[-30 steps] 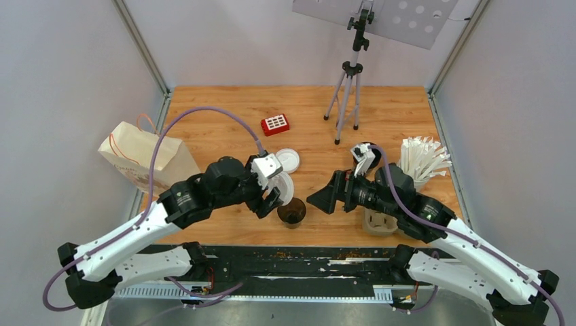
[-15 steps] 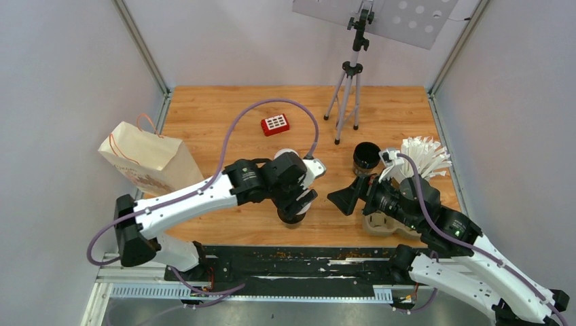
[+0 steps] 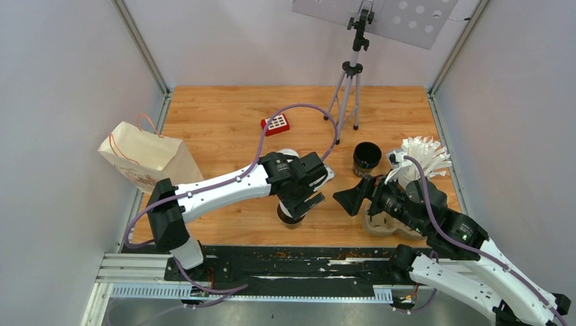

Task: Pack the takeout coffee

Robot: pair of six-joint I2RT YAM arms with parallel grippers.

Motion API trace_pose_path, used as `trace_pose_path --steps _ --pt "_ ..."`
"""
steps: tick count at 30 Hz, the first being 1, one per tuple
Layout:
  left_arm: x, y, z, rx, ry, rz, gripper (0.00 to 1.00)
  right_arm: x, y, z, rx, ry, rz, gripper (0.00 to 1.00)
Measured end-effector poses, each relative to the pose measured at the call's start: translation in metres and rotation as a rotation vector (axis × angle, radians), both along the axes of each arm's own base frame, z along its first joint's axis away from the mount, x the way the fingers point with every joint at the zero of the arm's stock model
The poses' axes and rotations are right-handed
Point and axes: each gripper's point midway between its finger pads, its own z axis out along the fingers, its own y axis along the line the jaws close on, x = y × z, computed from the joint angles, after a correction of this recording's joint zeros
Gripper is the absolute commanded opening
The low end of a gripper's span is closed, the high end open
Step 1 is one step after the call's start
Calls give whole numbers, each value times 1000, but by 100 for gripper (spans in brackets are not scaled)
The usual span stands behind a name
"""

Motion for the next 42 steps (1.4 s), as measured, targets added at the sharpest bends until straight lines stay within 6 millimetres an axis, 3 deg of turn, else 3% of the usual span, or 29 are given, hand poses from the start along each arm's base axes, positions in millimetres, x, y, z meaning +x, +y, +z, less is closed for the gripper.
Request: trace_pose_path --steps 20,39,42 --pt "-12 8 -26 106 95 -32 87 3 -3 0 -18 -20 -10 100" --pt "-10 7 -29 132 98 -55 90 3 -3 0 -21 -23 -9 100" --pt "-10 8 -29 135 100 -55 95 3 -3 0 -21 -23 -9 100"
